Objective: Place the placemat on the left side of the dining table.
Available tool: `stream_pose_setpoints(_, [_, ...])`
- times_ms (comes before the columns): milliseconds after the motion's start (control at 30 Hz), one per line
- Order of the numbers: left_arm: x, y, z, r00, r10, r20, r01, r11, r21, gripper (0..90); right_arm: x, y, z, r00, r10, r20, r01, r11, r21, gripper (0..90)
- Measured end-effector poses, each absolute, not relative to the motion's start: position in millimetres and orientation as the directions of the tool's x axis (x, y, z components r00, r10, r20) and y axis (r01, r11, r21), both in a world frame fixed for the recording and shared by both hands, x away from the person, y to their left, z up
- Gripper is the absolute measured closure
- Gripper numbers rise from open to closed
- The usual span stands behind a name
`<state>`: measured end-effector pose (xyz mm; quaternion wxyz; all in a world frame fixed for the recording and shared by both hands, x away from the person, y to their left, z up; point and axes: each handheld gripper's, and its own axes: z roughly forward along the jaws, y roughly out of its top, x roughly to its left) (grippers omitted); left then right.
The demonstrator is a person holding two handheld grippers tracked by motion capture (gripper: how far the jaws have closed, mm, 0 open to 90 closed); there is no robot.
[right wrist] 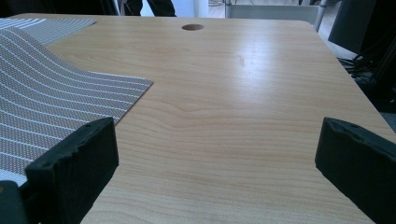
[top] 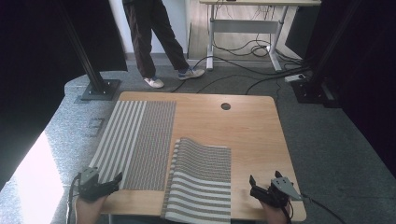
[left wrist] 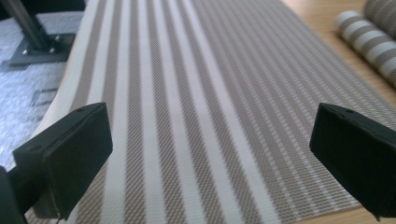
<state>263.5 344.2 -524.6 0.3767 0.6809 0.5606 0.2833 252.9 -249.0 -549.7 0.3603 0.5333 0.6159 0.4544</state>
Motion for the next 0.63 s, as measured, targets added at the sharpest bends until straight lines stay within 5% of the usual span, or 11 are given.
stream_pose_setpoints(267, [262,356,-536,0.131,0.989,-0.064,0.597,-0.027,0.802,0.0,253,-249,-550,-0.171,0.984,0.04,0.333,0.02,0.943,0.0])
stream_pose_setpoints(633, [262,358,-536,0.138,0.987,-0.082,0.593,-0.016,0.805,0.0,253,-249,-550,-0.174,0.984,0.04,0.331,0.02,0.943,0.0])
